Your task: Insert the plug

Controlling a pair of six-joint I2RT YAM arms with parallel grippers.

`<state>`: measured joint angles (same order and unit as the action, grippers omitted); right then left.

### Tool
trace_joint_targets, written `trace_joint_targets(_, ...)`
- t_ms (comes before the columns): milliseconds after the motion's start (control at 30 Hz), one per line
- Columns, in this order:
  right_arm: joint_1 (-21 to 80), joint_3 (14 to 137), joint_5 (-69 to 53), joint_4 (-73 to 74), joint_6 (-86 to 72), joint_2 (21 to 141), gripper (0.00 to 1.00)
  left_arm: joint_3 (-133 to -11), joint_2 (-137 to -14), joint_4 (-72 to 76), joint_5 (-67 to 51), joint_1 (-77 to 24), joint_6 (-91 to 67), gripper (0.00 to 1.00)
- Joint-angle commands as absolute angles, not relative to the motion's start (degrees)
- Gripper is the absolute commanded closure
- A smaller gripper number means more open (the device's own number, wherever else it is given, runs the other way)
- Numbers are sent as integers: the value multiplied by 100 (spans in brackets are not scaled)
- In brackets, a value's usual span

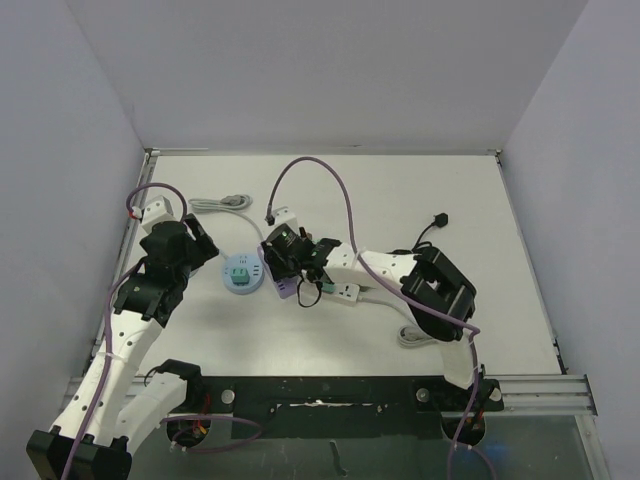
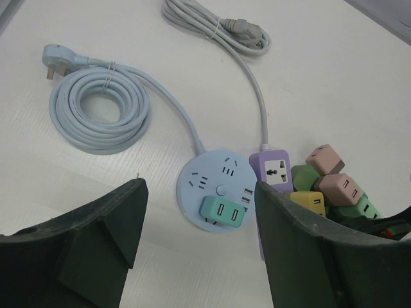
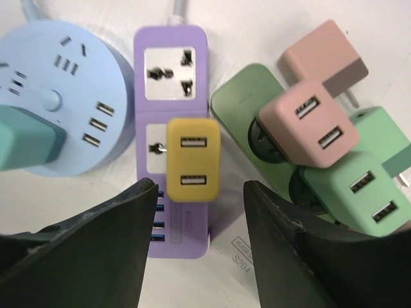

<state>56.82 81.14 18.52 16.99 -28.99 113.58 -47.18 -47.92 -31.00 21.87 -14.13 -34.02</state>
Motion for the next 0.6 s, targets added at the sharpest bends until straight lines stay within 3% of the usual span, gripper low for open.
trace_joint_targets(0, 5569, 8612, 1462, 1577, -2805, 11301, 43, -4817, -4799, -2777, 2189, -1381, -3392, 35)
trace_joint_targets(367, 5418, 9002, 1273, 1970, -2797, 11725, 48, -4783, -4790, -2777, 2173, -1380, -3388, 34)
trace_joint_targets(567, 5462, 9047, 1354, 2218, -2772, 11915, 76, -4756, -4790, -2769, 2180, -1373, -3400, 34)
